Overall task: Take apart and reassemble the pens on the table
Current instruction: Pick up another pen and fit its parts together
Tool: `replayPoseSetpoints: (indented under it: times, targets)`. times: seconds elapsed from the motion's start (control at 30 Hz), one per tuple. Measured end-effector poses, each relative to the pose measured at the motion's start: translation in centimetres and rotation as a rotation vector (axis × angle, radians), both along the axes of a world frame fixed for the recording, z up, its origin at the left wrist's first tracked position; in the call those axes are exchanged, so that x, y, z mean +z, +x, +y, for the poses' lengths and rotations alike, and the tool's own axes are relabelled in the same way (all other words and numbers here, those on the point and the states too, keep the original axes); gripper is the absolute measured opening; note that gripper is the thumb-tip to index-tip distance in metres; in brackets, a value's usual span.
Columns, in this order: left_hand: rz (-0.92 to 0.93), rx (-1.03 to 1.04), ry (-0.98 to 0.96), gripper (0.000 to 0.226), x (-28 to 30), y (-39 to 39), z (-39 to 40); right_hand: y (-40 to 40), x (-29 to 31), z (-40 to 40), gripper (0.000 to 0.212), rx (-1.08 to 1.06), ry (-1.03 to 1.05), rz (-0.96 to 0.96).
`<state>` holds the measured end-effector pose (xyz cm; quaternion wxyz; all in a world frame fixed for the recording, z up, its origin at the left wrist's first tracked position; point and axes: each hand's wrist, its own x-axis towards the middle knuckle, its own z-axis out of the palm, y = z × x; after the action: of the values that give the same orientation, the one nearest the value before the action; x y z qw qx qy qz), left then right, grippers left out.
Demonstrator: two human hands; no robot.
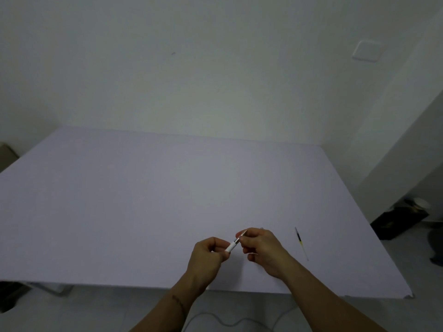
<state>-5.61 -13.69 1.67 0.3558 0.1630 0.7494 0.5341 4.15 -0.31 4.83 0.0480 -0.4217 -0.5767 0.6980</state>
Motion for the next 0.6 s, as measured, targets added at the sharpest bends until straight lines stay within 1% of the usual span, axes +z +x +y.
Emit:
replayPoseSetpoints:
  times: [0.03, 0.17, 0.23, 0.3, 0.4, 0.5, 0.53, 0.6]
  targets:
    - [-0.005, -0.005, -0.003, 0.023, -0.01, 0.04, 0.09, -0.1, -0.02, -0.02, 0.009, -0.008, 0.012, -0.011]
    - [-0.009, -0.027, -0.009, 0.021, -0.11, 0.19, 0.34, -0.47, -0.26, -0.14, 0.015, -0.003, 0.133, -0.065]
    - [-0.01, -0.027, -0.009, 0.021, -0.04, 0.05, 0.41, -0.36, -0.41, -0.12, 0.012, -0.006, 0.087, -0.036]
    - [-0.01, -0.024, -0.014, 0.022, 0.01, -0.09, 0.47, -0.26, -0.53, 0.04, 0.013, -0.031, 0.02, 0.0]
    - [-0.01, -0.029, -0.014, 0.022, -0.05, 0.0, 0.46, -0.45, -0.47, 0.04, 0.013, -0.018, 0.059, -0.032]
    - [-0.017, -0.018, 0.0, 0.022, -0.06, 0.13, 0.5, -0.69, -0.58, -0.15, 0.024, -0.028, 0.098, -0.043]
    - [-0.018, -0.016, 0.004, 0.022, 0.02, 0.09, 0.53, -0.7, -0.65, -0.21, 0.023, -0.038, 0.09, -0.032]
    - [-0.019, -0.012, 0.011, 0.022, 0.25, -0.14, 0.61, -0.63, -0.85, -0.3, 0.016, -0.073, 0.008, 0.028]
